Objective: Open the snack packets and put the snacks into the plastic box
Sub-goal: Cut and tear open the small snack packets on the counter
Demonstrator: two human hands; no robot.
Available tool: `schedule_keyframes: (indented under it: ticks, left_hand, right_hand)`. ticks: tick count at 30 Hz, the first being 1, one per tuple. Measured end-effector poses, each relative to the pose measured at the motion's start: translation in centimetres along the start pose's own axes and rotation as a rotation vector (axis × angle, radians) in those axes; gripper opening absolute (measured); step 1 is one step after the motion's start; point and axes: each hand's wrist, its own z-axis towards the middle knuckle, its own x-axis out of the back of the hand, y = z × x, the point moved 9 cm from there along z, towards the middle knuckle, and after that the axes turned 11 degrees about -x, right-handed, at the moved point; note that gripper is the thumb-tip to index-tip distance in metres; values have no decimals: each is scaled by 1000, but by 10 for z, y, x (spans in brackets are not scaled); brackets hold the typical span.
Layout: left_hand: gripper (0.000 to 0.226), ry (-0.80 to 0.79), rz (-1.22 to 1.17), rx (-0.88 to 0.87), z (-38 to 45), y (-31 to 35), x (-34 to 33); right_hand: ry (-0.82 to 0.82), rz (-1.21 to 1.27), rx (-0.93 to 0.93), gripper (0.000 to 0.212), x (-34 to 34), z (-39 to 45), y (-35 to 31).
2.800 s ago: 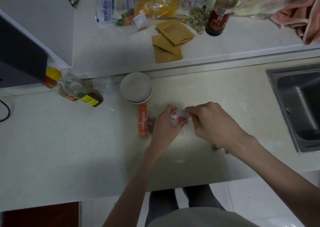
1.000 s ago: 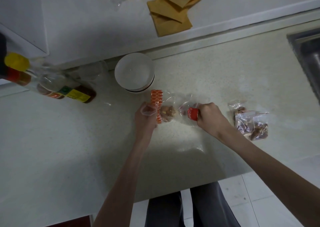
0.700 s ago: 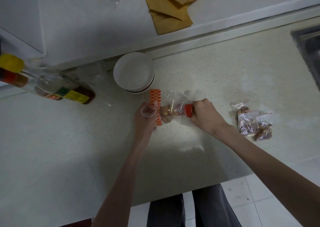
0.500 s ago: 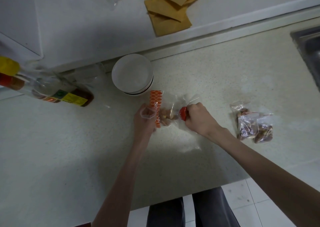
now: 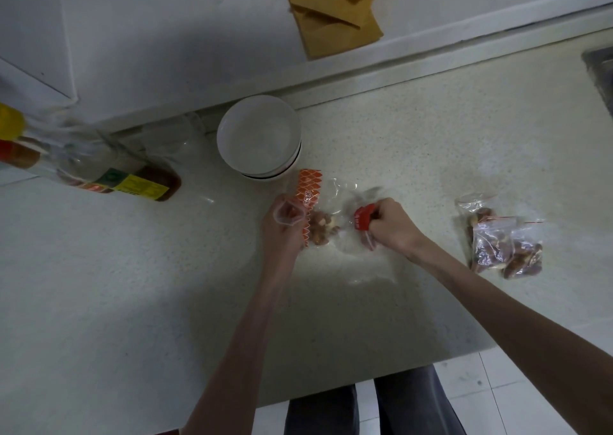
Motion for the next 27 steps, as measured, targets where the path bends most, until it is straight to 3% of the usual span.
schedule_keyframes:
  ticks: [3,5,7,11,15,22,27]
  left_hand:
    - [33,15,-23,3,0,-9,3]
    - [28,14,-19,-18,0,-12,5]
    - [28,6,45,-91,2,-9,11]
    - [35,-58,251,-273,4,-3,14]
    - [30,-149,348,-346,-8,-6,7]
    - [15,-46,394,-302,-8,-11,10]
    - [9,-70,395,-308,-12,-11,1]
  right_hand:
    - [27,-55,41,23,-7,-4,-6]
    - [80,-125,150,29,-6,-8,-17]
    - [191,-195,262,39,4,-13,-30]
    - [288,-295,368,29,12,-19,-41]
    - [294,-320,385,27,14,-25,-40]
    - [350,-423,418,19,16,-35,-42]
    - [276,-265,276,31,6,-16,-25]
